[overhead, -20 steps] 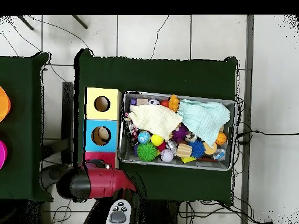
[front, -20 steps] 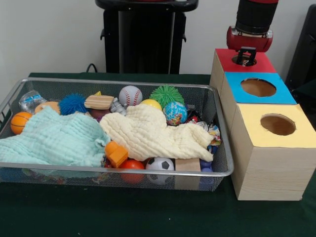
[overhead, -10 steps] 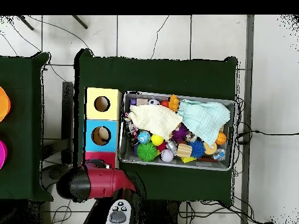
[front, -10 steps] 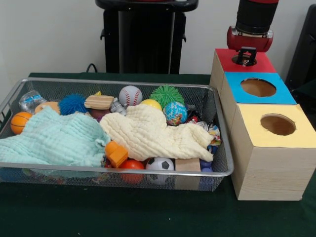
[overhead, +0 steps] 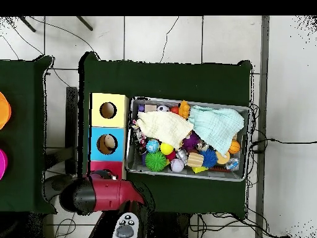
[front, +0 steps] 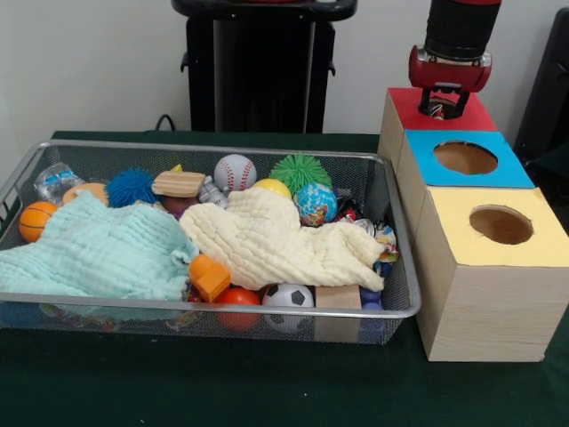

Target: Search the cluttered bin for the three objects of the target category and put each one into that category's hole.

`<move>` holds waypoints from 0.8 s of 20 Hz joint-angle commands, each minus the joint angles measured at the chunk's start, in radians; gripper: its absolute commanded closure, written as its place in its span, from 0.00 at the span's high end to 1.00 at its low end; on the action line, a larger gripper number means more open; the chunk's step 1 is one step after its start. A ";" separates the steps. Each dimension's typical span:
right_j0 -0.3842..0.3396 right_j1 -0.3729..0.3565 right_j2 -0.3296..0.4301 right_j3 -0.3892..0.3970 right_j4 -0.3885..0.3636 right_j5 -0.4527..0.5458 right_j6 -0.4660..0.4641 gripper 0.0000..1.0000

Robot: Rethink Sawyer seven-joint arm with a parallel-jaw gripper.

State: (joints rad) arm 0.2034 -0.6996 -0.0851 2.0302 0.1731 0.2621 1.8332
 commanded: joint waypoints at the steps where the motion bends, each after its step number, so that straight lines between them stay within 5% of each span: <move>1: -0.036 -0.014 0.051 -0.069 0.038 0.021 0.169 1.00; 11: -0.036 -0.010 0.048 -0.069 0.039 0.021 0.170 1.00; 12: -0.035 -0.010 0.047 -0.071 0.039 0.021 0.170 0.00; 16: -0.036 -0.014 0.048 -0.071 0.034 0.026 0.164 0.00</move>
State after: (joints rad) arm 0.2020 -0.7049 -0.0850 2.0283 0.1735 0.2619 1.8332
